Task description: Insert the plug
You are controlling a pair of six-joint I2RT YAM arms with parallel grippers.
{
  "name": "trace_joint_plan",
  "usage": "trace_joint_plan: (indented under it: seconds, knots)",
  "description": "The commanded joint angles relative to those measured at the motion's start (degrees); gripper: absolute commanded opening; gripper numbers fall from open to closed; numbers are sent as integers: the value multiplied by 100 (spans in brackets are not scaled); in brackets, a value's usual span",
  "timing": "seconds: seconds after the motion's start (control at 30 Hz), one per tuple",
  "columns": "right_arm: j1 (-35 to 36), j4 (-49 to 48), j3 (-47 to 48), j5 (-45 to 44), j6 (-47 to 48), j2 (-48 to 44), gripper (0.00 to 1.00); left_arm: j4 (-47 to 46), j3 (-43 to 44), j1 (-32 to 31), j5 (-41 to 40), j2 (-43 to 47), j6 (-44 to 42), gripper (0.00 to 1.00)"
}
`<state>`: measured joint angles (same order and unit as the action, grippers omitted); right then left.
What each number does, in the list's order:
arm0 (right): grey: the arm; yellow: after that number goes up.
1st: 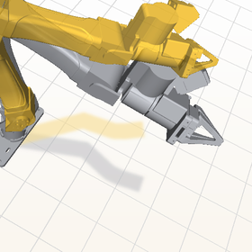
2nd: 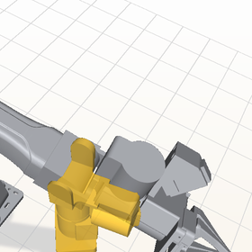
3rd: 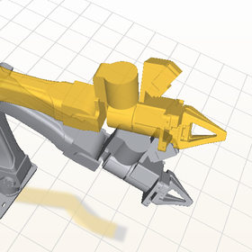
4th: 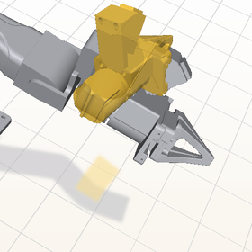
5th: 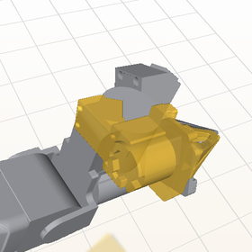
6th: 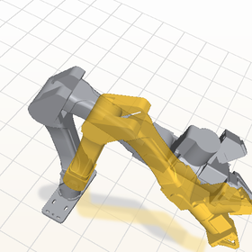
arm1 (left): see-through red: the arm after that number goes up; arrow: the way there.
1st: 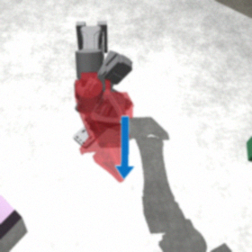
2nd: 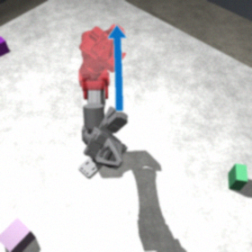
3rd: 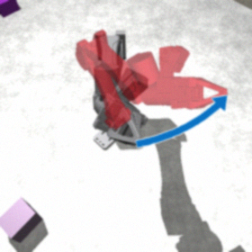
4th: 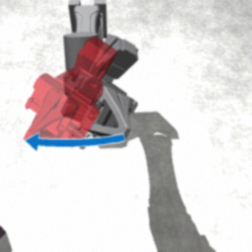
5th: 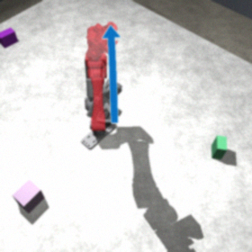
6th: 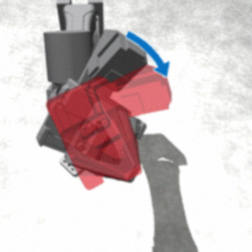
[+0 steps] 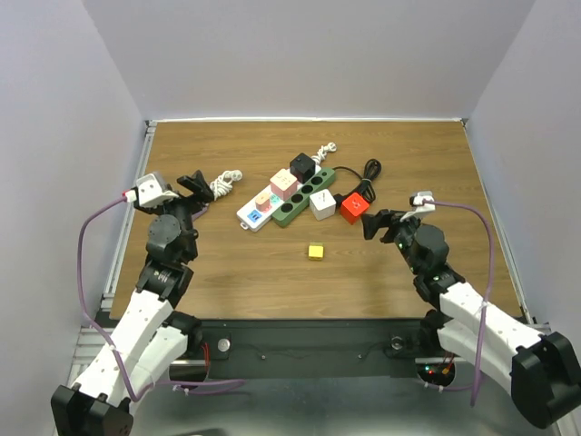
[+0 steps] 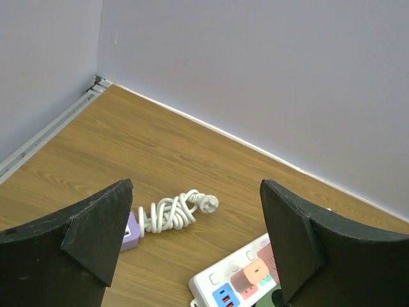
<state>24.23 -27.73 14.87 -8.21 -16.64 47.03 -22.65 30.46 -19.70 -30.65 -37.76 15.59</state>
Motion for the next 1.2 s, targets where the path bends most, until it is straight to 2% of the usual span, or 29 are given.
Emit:
trace_joint_plan:
  seconds: [0.0, 0.17, 0.3, 0.5, 0.73, 0.93, 1.17]
  knots:
    - [239, -224, 375, -268, 170, 419, 100, -371, 101, 19, -133, 15, -127, 93]
    - [1003, -215, 893, -1163, 678, 1394, 100, -503, 127, -7, -116, -337, -109, 93]
    - [1137, -207, 1246, -1586, 864, 2107, 100, -599, 101, -182, -2, -434, -188, 90]
    - [1137, -672, 1018, -2044, 996, 1986, 100, -740, 162, -622, -275, -820, -452, 90]
    - [1067, -787, 1141, -2352, 1111, 2302, 100, -1004, 399, -798, 603, -1532, -733, 90]
    - [285, -892, 1281, -1344, 873, 2855, 100, -1153, 382, -816, 1430, -1674, -795, 90]
    - [73, -1165, 1430, -446, 1084, 3286, 100, -1277, 145, -816, 1668, -1305, -777, 93]
